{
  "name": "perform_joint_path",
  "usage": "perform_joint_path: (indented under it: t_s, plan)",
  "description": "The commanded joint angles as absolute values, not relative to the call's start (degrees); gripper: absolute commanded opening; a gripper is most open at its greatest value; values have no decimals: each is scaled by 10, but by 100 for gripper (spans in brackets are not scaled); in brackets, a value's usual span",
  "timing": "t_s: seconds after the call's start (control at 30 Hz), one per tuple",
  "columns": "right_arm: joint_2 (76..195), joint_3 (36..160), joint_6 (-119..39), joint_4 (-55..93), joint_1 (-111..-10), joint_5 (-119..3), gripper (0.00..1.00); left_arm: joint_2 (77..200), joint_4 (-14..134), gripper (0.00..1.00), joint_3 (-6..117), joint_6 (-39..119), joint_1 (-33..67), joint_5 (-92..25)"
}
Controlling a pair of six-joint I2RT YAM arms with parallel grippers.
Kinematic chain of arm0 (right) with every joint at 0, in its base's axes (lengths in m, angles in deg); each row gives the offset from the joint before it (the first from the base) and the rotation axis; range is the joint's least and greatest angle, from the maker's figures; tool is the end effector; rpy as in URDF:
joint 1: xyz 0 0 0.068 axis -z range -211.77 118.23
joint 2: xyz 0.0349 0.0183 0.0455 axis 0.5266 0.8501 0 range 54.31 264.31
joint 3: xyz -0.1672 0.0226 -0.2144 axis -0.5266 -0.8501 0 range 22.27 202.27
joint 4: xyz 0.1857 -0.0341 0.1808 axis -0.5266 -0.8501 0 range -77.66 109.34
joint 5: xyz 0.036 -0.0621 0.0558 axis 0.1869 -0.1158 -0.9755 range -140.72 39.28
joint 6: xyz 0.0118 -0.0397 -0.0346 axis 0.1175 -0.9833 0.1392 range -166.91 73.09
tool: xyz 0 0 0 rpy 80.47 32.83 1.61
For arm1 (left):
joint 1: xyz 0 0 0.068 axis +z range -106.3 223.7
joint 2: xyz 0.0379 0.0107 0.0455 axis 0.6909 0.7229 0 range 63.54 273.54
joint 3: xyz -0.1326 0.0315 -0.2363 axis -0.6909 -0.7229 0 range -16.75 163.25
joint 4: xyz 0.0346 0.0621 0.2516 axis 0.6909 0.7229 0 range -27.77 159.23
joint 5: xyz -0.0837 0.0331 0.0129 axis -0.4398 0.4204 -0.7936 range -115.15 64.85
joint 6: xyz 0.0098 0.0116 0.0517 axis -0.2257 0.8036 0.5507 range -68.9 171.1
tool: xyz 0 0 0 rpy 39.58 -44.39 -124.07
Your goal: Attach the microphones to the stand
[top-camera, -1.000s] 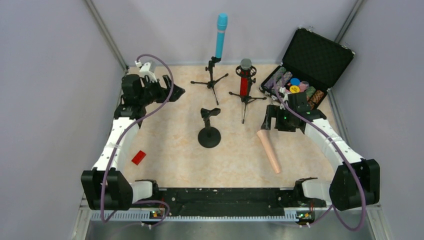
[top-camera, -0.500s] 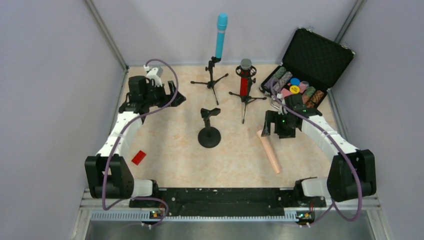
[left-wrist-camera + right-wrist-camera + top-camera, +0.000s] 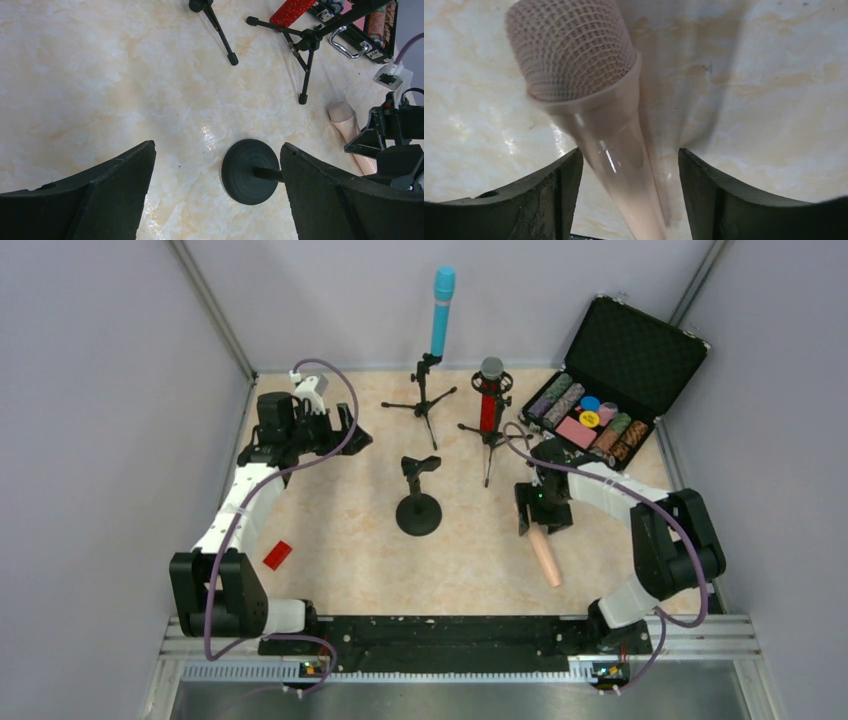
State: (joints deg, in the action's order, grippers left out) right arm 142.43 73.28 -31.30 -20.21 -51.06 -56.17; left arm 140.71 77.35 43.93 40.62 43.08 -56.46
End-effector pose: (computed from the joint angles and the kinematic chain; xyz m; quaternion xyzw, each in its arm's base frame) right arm 0.2520 0.0919 0.1709 -0.0373 0.9914 0.0798 0.0965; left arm 0.3021 -0.0218 0.3042 0.0589 0.8488 -0.2799 0.4447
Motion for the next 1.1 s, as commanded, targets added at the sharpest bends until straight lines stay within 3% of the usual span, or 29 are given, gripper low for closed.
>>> perform_joint_path:
  t_s: [0.0,0.07,0.17,0.3,0.43,0.57,0.7,0.83,0.9,1.07]
  plan:
    - [1455,760,-309,-188,-532,-484,63,1399,763,99,447,419,433,-588]
    - [1469,762,-311,-181,-536,-482,55,1399,763,98,447,420,433,-590]
    - [1475,763,-305,-164,-536,-484,50,1400,764,98,446,424,433,-596]
    - [1459,759,-276,-130,-536,-499,20,1399,762,98,445,428,433,-606]
    - [1449,755,-245,-116,-530,-490,16,1399,761,98,446,428,433,-614]
    - [1440,745,-235,-103,-511,-501,23,1400,761,98,445,426,433,-623]
    - [1437,751,-268,-104,-510,-504,44,1399,761,98,445,425,433,-626]
    - [1422,754,-293,-111,-512,-489,71,1400,761,98,444,425,433,-628]
    - [1408,753,-306,-112,-515,-476,77,1400,761,98,444,425,433,-627]
    - [1389,749,-345,-106,-530,-447,79,1400,761,98,445,423,433,-630]
